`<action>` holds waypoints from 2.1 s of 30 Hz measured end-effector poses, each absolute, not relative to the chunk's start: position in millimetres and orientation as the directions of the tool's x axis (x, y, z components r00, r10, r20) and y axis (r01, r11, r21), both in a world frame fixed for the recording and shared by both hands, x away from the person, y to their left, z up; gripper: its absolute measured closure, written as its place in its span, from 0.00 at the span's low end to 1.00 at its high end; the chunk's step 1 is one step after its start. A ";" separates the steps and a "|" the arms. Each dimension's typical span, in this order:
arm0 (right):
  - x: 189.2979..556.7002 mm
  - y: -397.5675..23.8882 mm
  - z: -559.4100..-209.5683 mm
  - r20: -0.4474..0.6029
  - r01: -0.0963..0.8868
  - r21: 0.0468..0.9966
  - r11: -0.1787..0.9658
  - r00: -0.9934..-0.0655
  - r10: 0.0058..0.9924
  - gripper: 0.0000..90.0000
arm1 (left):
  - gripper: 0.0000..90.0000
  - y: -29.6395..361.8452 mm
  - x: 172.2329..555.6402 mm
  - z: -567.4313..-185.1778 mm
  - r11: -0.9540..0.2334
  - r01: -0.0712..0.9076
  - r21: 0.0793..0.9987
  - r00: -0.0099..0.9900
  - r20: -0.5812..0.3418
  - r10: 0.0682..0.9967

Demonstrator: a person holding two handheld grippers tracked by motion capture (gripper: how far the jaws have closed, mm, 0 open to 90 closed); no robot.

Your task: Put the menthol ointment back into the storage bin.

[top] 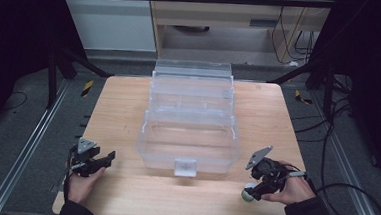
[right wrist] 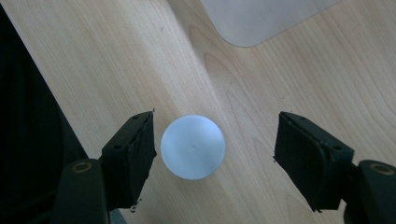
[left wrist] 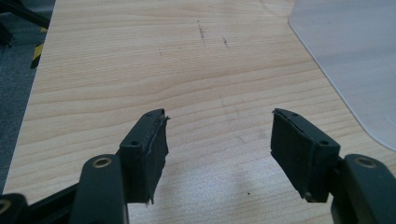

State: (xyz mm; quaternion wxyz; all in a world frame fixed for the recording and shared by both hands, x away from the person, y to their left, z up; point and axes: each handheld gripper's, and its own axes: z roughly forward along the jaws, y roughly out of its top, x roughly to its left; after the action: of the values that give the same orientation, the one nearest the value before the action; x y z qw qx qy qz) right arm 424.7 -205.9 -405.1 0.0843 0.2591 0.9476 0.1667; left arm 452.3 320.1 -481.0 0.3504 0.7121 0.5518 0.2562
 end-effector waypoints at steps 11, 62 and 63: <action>423.1 -212.7 -417.7 -0.044 0.473 0.349 0.809 -0.854 0.518 0.37 | 0.40 319.8 452.5 -481.2 -0.145 0.606 0.782 0.258 -0.020 0.966; 435.7 -192.3 -426.9 -0.009 0.467 0.193 0.863 -0.878 0.478 0.56 | 0.40 318.1 454.1 -482.7 -0.154 0.615 0.773 0.260 -0.014 0.965; 435.7 -192.2 -425.6 -0.010 0.472 0.197 0.859 -0.876 0.483 0.56 | 0.40 318.0 454.1 -482.7 -0.156 0.616 0.772 0.260 -0.012 0.966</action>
State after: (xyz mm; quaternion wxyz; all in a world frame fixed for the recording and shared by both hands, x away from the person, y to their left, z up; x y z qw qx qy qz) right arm 435.7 -192.2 -425.6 0.0296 0.2477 0.9637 0.0947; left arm 454.1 318.0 -482.7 0.3424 0.7160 0.5521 0.2554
